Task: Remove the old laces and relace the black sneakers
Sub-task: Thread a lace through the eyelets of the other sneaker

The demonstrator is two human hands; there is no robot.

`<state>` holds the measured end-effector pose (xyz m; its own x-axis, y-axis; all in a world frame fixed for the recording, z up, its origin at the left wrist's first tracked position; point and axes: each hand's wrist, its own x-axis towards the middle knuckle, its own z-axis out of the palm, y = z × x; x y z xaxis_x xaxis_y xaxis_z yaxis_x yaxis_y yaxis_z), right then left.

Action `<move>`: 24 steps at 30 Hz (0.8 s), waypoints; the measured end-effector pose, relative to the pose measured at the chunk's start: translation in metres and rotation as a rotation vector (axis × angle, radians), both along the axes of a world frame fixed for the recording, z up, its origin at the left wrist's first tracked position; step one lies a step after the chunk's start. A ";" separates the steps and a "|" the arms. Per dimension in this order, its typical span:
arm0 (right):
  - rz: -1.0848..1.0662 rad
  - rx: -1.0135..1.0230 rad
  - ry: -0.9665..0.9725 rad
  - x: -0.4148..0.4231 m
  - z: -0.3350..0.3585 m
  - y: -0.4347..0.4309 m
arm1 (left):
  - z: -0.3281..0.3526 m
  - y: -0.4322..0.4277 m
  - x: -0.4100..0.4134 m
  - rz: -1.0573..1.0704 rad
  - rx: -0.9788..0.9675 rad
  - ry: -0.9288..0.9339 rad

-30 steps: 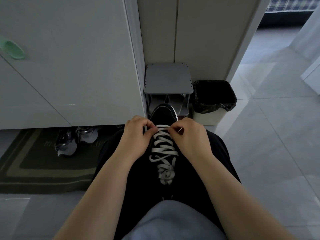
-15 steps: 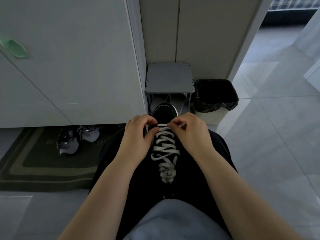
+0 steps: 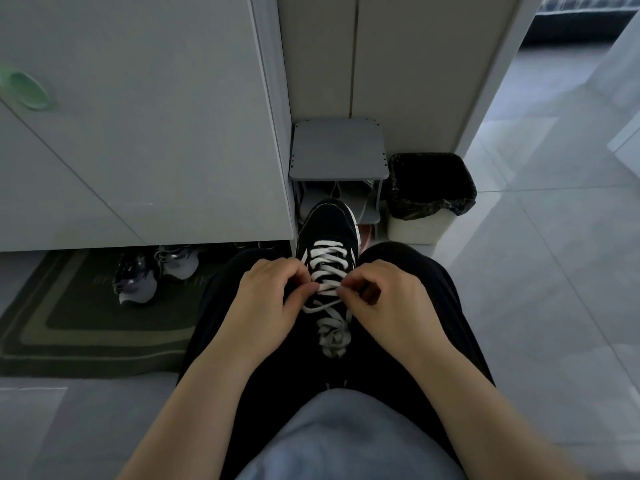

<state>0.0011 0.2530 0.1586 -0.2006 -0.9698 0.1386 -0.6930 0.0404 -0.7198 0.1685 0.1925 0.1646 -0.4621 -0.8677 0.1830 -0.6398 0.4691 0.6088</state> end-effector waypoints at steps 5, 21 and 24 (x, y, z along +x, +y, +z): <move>-0.016 -0.056 -0.042 -0.001 -0.002 0.005 | -0.002 0.001 0.002 0.051 -0.063 -0.008; 0.102 -0.087 0.649 0.010 -0.004 0.020 | -0.005 0.007 0.003 -0.195 -0.489 -0.447; 0.086 -0.032 0.713 0.012 -0.002 0.017 | -0.007 0.008 0.002 -0.195 -0.505 -0.412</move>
<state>0.0128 0.2697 0.1566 0.0261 -0.9714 0.2361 -0.9947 -0.0488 -0.0905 0.1710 0.2008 0.1573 -0.7200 -0.6160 0.3195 -0.6476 0.7619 0.0094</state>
